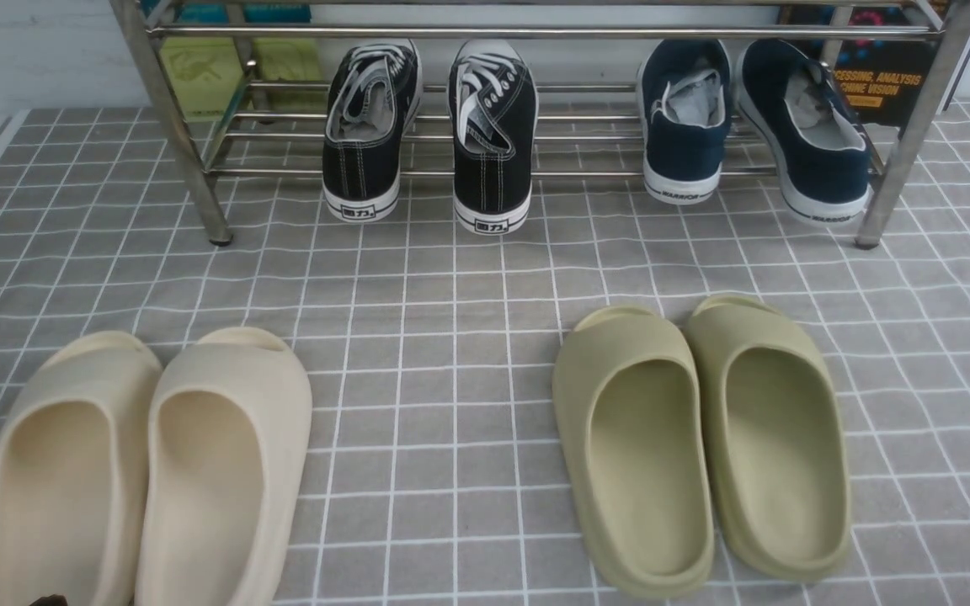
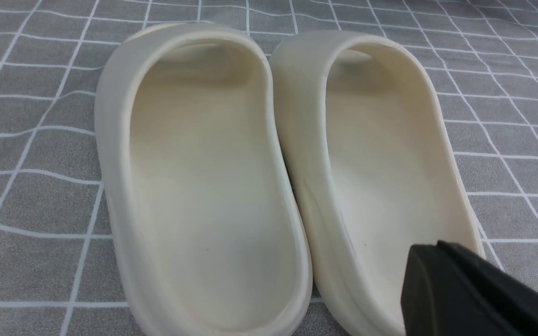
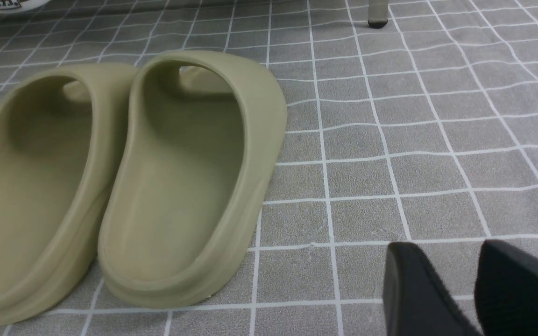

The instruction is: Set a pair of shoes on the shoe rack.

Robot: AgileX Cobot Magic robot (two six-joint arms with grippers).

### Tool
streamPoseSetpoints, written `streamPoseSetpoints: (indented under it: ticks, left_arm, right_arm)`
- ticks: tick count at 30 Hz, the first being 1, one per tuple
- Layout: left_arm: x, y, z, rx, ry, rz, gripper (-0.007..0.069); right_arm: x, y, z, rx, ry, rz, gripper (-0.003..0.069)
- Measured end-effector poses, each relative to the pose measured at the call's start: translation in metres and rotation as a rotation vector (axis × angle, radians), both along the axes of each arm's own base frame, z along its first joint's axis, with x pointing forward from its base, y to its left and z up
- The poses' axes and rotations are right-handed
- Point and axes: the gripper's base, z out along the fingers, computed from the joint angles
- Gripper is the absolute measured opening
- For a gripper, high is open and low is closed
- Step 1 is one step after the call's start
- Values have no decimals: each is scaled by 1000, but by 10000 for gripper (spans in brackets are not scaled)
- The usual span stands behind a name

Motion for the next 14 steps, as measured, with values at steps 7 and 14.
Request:
streamPoseSetpoints:
  ticks: [7, 14]
  left_arm:
    - [0, 0, 0, 0, 0, 0, -9]
    - [0, 0, 0, 0, 0, 0, -5]
  right_arm:
    - [0, 0, 0, 0, 0, 0, 239]
    - [0, 0, 0, 0, 0, 0, 239]
